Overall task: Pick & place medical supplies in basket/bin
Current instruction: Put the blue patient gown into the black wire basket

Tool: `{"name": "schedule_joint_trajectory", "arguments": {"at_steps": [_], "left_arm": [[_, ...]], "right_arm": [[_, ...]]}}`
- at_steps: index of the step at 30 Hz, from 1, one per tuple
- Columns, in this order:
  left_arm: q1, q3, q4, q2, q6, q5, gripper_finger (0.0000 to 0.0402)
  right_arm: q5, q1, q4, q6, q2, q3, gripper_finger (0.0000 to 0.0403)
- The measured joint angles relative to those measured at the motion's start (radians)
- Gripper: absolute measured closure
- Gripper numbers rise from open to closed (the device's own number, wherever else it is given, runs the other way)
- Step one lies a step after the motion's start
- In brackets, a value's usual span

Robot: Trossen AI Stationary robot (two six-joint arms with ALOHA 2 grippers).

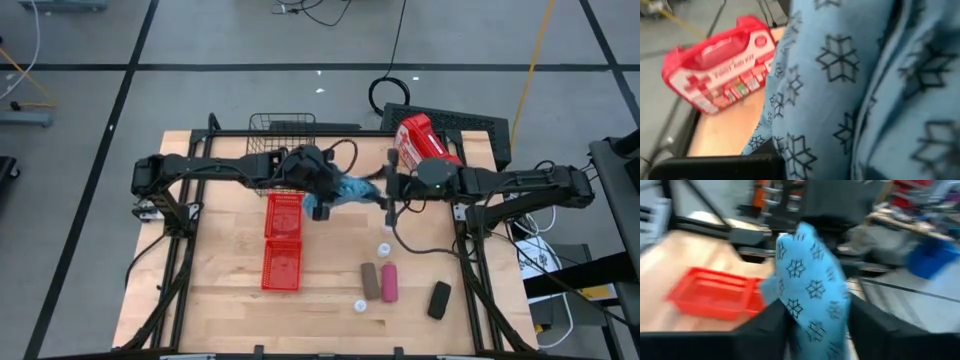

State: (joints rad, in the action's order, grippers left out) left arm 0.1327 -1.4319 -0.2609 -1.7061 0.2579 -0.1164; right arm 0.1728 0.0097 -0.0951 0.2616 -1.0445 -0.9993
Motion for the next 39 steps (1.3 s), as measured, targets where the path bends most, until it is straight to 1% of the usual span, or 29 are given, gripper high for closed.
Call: {"name": "schedule_joint_trajectory", "arguments": {"at_steps": [3,5,7,9,12,15,17,19,21,23,24,25,27,29,31,34,36,39], "left_arm": [[0.04,0.01,-0.018,0.002,-0.05,-0.05,0.0307],[0.068,0.037,-0.043,0.017,-0.072,-0.06,0.0307],[0.097,0.059,-0.035,0.025,-0.104,-0.064,0.0307],[0.136,0.093,-0.02,0.066,-0.159,-0.077,0.0307],[0.202,0.151,0.05,0.149,-0.246,-0.088,0.0307],[0.271,0.207,0.048,0.247,-0.334,-0.079,0.0307],[0.322,0.237,0.045,0.312,-0.419,-0.084,0.0307],[0.372,0.266,0.009,0.37,-0.518,-0.086,0.0307],[0.422,0.286,-0.048,0.403,-0.62,-0.05,0.0307],[0.47,0.302,-0.109,0.41,-0.697,-0.02,0.0307],[0.494,0.313,-0.114,0.409,-0.726,-0.015,0.0307],[0.516,0.326,-0.095,0.409,-0.748,-0.025,0.0307],[0.556,0.373,0.001,0.401,-0.795,-0.076,0.0307],[0.586,0.437,0.137,0.381,-0.856,-0.138,0.0307],[0.603,0.511,0.26,0.353,-0.936,-0.177,0.0307],[0.62,0.591,0.453,0.307,-1.042,-0.206,0.0307],[0.622,0.621,0.516,0.271,-1.085,-0.205,0.0307],[0.618,0.636,0.522,0.214,-1.119,-0.206,0.0307]], "right_arm": [[0.117,0.0,-0.008,0.039,0.049,0.0,0.0148],[0.175,0.0,0.001,0.04,0.088,-0.004,0.0117],[0.217,-0.001,-0.007,0.029,0.122,-0.005,0.0095],[0.242,-0.001,-0.023,0.011,0.143,-0.004,0.0083],[0.246,-0.003,-0.05,-0.002,0.165,-0.002,0.0079],[0.249,-0.009,-0.053,0.007,0.172,-0.003,0.0085],[0.249,-0.011,-0.057,0.019,0.161,-0.002,0.0091],[0.25,-0.019,-0.062,0.037,0.154,-0.002,0.0095],[0.248,-0.031,-0.053,0.048,0.144,-0.002,0.01],[0.249,-0.045,-0.048,0.06,0.131,0.002,0.0103],[0.249,-0.055,-0.033,0.067,0.124,0.008,0.0105],[0.248,-0.064,-0.019,0.074,0.12,0.019,0.0105],[0.246,-0.084,0.023,0.087,0.112,0.043,0.0106],[0.246,-0.104,0.065,0.097,0.111,0.067,0.0105],[0.246,-0.123,0.106,0.1,0.111,0.092,0.0106],[0.245,-0.147,0.146,0.11,0.117,0.126,0.0109],[0.245,-0.158,0.164,0.121,0.118,0.132,0.011],[0.245,-0.165,0.159,0.126,0.118,0.135,0.011]]}}
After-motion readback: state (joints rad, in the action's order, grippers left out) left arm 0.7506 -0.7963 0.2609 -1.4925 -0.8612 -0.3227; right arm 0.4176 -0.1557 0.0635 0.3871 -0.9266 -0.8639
